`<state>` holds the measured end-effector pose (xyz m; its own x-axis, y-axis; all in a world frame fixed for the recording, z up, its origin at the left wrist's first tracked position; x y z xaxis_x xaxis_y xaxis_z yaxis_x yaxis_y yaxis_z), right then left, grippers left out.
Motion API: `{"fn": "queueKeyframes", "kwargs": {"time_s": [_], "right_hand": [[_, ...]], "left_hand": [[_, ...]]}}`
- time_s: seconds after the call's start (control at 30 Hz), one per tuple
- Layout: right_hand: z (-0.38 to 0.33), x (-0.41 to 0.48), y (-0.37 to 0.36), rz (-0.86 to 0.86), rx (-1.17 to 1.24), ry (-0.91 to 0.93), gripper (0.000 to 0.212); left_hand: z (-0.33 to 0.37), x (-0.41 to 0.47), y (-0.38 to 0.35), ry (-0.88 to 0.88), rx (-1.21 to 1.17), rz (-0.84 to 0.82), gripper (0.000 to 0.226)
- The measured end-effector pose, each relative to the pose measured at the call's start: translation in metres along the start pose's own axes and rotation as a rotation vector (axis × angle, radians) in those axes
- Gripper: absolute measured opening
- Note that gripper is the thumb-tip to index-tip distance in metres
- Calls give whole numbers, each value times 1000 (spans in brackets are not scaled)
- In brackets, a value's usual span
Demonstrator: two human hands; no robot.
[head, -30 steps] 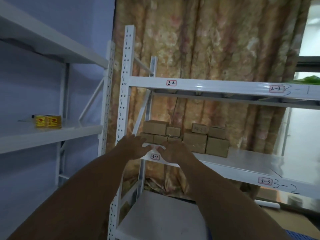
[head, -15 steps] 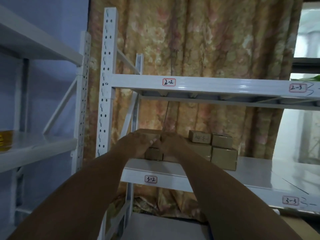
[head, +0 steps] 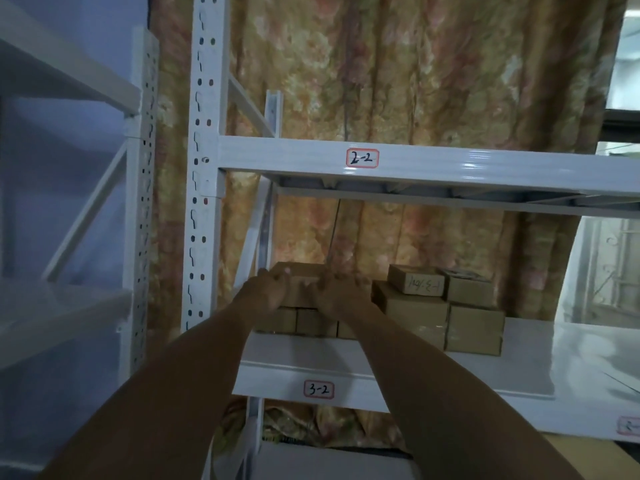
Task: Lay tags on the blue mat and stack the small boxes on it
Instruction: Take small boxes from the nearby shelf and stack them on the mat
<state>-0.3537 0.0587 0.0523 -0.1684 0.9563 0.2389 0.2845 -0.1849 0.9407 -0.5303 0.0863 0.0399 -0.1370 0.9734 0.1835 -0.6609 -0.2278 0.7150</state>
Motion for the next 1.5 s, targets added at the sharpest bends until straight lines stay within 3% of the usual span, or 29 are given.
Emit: {"fn": "queueKeyframes", "kwargs": {"time_s": [0.43, 0.73, 1.03, 1.17, 1.3, 1.5], "right_hand": [[-11, -6, 7, 149, 69, -21, 67], [-28, -25, 20, 313, 436, 31, 62], [-22, -52, 39, 437, 982, 15, 40], [1, -74, 46, 373, 1181, -162, 55], [23, -106, 48, 303, 1253, -191, 47], [56, -168, 63, 456, 1264, -231, 36]], "left_hand": [[5, -5, 8, -87, -258, 96, 65], [10, -30, 29, -130, -575, 285, 60], [30, -66, 20, -48, -909, 250, 33], [43, -88, 12, -96, -938, 238, 25], [63, -117, -1, -148, -996, 216, 29], [93, -156, -30, -186, -1031, 105, 20]]}}
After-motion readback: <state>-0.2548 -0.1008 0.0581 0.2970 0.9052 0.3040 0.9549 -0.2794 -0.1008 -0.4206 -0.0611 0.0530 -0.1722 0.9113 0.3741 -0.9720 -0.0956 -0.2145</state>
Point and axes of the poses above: each hand's wrist, its own x-axis towards the middle knuckle, its own y-axis out of the back of the hand, z = x × y, the point moved 2 cm from there along x, towards the middle knuckle, and after that the axes turned 6 degrees about -z, right-handed, at the moved point
